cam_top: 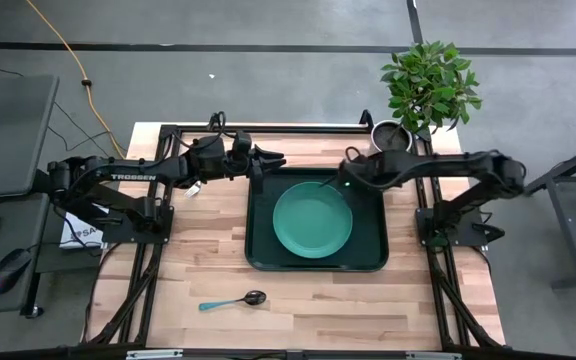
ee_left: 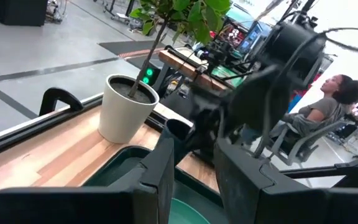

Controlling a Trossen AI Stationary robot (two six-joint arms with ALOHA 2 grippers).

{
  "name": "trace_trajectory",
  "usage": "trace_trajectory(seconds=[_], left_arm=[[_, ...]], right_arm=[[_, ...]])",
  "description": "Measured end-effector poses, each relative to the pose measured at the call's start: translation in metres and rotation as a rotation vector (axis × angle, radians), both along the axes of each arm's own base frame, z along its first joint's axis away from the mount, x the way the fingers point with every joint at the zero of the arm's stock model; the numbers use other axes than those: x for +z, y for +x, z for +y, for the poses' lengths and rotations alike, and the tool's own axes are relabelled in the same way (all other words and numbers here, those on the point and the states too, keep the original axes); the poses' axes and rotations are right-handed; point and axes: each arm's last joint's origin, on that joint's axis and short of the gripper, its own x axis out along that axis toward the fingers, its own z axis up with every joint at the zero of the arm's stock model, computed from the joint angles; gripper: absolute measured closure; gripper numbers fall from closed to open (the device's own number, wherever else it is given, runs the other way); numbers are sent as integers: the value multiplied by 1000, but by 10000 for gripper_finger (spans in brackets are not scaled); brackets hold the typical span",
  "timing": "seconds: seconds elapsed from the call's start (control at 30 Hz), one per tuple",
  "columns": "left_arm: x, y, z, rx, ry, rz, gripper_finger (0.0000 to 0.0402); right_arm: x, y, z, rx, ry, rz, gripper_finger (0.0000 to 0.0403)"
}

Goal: Pick and place plate/cup/fork/spoon on tray
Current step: Put the blue cup on the green serving tray

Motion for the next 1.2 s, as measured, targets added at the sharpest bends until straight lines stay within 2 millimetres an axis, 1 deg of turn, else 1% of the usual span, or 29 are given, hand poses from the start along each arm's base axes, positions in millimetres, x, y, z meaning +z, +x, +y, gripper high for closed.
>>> trace_trajectory(seconds=[0.2, 0.33, 0.43, 0.7, 0.87, 1.0, 1.2], left_arm=[[3, 1, -1, -33, -22, -40, 302], [8, 1, -2, -55, -18, -93, 302], [11, 1, -3, -62, -17, -128, 302], [11, 1, -3, -61, -23, -133, 302], [11, 1, -3, -60, -33, -137, 302], [11, 1, -3, -58, -34, -137, 302], [11, 1, -3, -58, -34, -137, 302]], right_arm=[[-21, 18, -6, 24, -56, 53, 402], [-31, 28, -11, 40, -36, 46, 402], [-37, 30, -14, 33, -23, 62, 402], [-37, 31, -14, 19, 4, 52, 402], [-38, 31, -13, 16, 15, 49, 389], [-32, 28, -13, 16, 11, 31, 370], [-19, 21, -12, 14, -23, -9, 321]])
